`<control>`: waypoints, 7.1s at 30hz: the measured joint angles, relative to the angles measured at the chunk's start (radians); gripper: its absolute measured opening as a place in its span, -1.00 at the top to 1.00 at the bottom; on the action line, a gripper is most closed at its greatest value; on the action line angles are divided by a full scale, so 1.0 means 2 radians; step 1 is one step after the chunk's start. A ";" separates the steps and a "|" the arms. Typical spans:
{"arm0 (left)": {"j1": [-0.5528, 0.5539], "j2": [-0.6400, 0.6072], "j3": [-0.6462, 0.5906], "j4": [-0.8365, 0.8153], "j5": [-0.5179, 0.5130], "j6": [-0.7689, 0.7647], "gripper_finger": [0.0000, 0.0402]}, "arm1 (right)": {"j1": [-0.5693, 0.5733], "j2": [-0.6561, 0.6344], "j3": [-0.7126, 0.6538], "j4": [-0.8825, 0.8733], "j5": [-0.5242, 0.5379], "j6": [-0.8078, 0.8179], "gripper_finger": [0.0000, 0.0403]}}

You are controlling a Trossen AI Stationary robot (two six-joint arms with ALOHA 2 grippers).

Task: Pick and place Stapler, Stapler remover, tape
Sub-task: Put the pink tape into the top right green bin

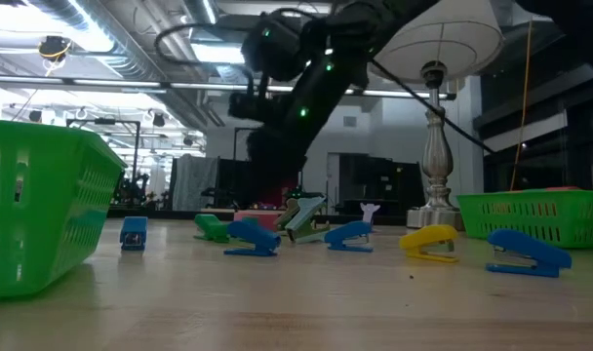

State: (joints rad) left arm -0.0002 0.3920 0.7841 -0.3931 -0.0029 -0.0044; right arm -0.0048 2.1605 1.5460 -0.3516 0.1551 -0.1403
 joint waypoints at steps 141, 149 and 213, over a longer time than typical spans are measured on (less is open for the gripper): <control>0.000 0.198 -0.016 0.131 -0.218 0.105 0.80 | -0.078 -0.114 0.001 0.325 -0.365 0.225 0.52; 0.001 0.179 -0.015 0.102 -0.221 0.072 0.80 | -0.086 -0.113 0.000 0.265 -0.367 0.197 0.21; 0.001 0.183 -0.016 0.101 -0.080 -0.008 0.77 | 0.042 -0.113 0.001 0.329 -0.072 -0.184 0.63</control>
State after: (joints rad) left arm 0.0025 0.7586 0.7528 -0.1914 -0.1619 -0.0208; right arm 0.0791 1.9343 1.5475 0.3064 0.0104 -0.5079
